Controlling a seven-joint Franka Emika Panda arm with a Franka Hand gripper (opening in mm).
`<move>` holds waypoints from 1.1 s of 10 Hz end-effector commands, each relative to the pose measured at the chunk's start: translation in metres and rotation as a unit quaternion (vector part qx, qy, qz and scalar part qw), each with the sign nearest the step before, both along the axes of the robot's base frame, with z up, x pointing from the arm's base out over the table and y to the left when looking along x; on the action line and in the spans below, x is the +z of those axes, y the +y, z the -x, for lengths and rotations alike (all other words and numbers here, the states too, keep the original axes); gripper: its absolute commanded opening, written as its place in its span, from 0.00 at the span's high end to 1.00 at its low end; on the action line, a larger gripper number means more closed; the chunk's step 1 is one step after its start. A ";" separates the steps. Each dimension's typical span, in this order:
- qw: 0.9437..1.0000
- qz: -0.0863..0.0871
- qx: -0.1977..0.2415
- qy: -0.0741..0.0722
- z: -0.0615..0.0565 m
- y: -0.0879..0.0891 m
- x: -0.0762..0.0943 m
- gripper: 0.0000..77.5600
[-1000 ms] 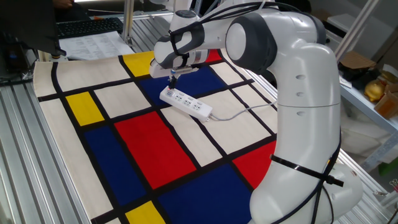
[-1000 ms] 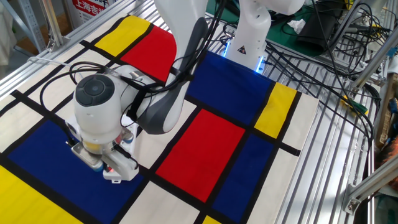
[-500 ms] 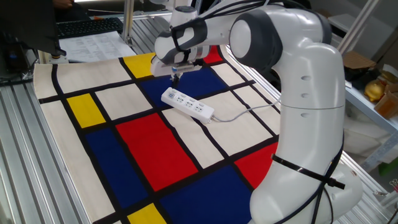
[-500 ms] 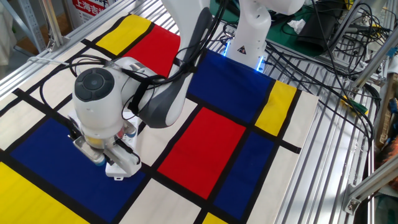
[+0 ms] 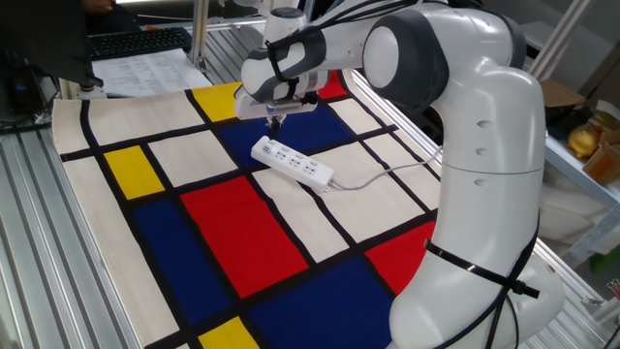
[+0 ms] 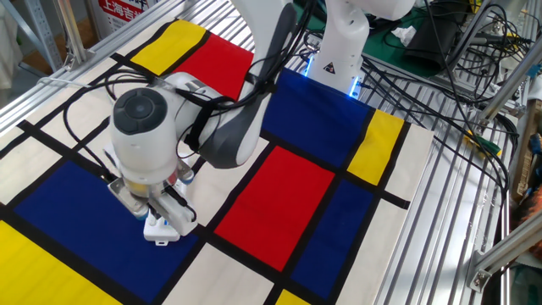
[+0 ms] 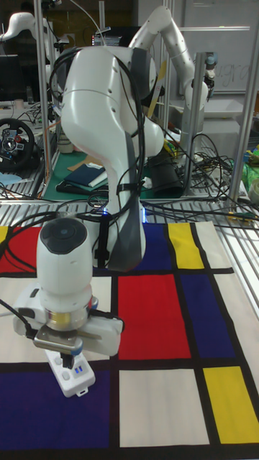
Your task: Turn on the power strip by pressing the button
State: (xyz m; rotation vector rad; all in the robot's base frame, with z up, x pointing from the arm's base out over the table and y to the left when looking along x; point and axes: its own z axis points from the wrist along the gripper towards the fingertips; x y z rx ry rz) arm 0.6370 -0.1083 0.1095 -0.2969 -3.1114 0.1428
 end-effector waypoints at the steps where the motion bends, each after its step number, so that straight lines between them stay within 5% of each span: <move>1: 1.000 0.005 -0.010 -0.007 -0.001 -0.010 -0.002 1.00; 2: 1.000 0.005 -0.010 -0.007 -0.001 -0.010 -0.002 1.00; 4: 1.000 0.001 0.020 -0.013 -0.007 -0.042 -0.017 1.00; 11: 0.998 -0.012 0.066 -0.009 -0.013 -0.040 -0.014 1.00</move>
